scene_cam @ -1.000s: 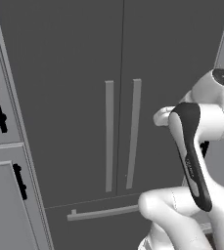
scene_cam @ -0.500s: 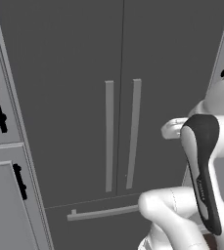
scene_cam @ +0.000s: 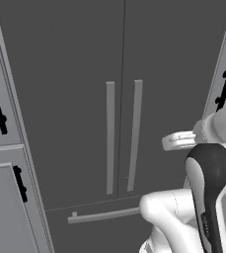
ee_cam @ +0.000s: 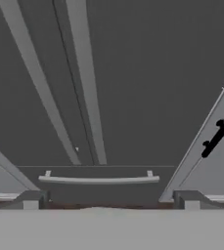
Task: Take the strawberry from the fridge and place it on top of the pancake, located on the dining counter.
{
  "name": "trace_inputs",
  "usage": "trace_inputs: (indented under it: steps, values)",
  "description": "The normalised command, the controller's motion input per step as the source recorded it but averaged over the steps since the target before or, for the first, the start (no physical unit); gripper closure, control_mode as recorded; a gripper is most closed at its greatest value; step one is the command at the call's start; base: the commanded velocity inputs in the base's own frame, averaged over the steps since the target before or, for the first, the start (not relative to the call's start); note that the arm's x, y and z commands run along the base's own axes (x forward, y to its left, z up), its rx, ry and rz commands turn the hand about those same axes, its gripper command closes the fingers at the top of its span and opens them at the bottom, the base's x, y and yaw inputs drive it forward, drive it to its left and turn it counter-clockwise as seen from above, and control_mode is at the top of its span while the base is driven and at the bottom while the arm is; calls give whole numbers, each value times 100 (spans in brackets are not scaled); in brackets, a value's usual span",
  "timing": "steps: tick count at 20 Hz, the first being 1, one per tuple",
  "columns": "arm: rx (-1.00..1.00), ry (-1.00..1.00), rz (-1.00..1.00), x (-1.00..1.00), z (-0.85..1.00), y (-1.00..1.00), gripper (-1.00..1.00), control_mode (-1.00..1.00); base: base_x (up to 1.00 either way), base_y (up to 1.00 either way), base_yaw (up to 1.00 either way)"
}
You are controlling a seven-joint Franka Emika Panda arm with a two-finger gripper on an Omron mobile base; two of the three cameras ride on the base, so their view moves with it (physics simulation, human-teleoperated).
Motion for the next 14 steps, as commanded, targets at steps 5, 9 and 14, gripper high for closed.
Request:
trace_inputs:
  steps: [5,9,14]
  values:
    - [0,0,0,0,0,0,-100,100,-20,50,0]
    - [0,0,0,0,0,0,-100,100,-34,15,0]
    - [0,0,0,0,0,0,-100,100,-62,2,0]
